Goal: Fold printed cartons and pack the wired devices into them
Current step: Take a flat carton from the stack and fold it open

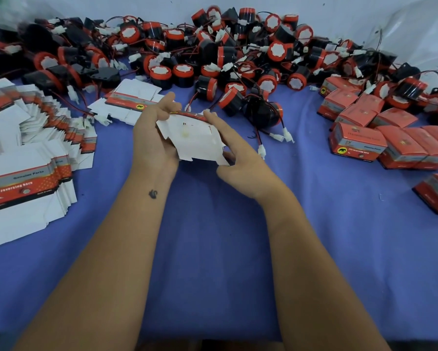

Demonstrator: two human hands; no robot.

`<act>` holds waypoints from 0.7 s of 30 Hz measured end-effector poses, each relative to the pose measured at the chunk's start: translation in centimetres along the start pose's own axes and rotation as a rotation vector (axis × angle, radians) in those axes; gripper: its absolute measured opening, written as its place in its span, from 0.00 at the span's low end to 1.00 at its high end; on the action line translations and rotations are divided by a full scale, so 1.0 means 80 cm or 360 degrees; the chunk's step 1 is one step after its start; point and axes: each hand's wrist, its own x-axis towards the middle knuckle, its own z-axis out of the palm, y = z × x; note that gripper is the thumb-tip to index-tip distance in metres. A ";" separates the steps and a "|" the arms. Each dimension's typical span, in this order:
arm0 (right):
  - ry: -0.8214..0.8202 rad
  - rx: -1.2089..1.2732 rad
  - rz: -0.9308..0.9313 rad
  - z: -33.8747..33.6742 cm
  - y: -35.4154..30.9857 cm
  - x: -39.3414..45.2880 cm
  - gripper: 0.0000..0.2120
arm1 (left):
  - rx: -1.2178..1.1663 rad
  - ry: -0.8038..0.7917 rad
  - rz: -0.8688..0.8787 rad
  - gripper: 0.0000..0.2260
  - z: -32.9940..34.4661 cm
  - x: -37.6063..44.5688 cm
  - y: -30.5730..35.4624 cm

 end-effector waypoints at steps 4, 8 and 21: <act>0.0035 0.0027 -0.0074 -0.001 -0.004 0.000 0.37 | -0.0065 -0.0004 -0.0069 0.13 -0.004 0.005 0.007; 0.0312 0.0074 -0.0135 -0.006 -0.009 0.001 0.27 | -0.0101 -0.0263 -0.0085 0.19 -0.005 0.003 0.005; 0.0806 0.0680 -0.0045 -0.002 -0.015 0.006 0.06 | 0.0941 -0.0488 0.0310 0.13 0.013 -0.014 -0.025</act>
